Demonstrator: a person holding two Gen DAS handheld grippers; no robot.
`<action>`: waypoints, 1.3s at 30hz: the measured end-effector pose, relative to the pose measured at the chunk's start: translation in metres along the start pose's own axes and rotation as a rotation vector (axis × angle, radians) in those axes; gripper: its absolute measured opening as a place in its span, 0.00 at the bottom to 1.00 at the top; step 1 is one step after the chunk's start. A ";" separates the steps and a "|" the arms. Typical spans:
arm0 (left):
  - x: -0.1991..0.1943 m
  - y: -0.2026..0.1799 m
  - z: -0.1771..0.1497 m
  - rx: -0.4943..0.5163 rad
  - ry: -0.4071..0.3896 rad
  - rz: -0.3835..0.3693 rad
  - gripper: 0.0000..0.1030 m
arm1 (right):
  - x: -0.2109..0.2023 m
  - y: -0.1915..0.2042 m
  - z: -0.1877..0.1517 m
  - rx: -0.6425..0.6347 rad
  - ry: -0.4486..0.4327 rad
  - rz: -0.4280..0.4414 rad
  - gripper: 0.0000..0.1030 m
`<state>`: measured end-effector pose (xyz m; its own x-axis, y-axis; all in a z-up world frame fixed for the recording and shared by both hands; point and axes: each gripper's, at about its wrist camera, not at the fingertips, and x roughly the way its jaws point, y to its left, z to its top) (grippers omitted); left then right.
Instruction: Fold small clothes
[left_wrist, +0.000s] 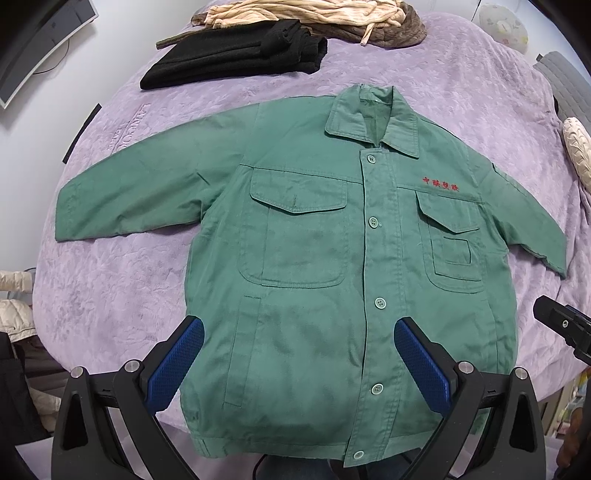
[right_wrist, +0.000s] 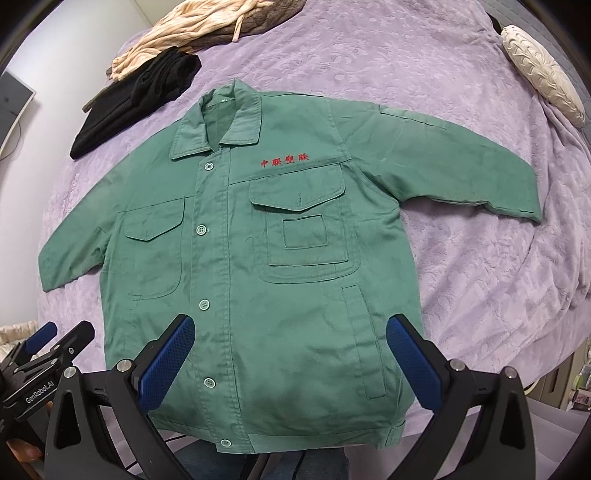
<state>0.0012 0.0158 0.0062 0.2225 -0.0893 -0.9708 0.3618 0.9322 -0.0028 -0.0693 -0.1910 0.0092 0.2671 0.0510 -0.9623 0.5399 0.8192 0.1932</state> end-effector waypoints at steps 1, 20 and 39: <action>0.000 0.000 0.000 -0.001 0.000 0.001 1.00 | 0.000 0.000 0.000 0.000 0.001 0.001 1.00; 0.000 0.001 0.000 -0.001 0.002 0.007 1.00 | 0.004 0.003 -0.002 0.001 0.008 0.003 1.00; 0.003 0.001 0.000 -0.001 0.014 0.010 1.00 | 0.004 0.001 0.003 -0.008 0.007 -0.011 1.00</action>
<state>0.0022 0.0168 0.0030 0.2137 -0.0754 -0.9740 0.3584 0.9335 0.0063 -0.0653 -0.1913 0.0058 0.2558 0.0458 -0.9657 0.5361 0.8245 0.1811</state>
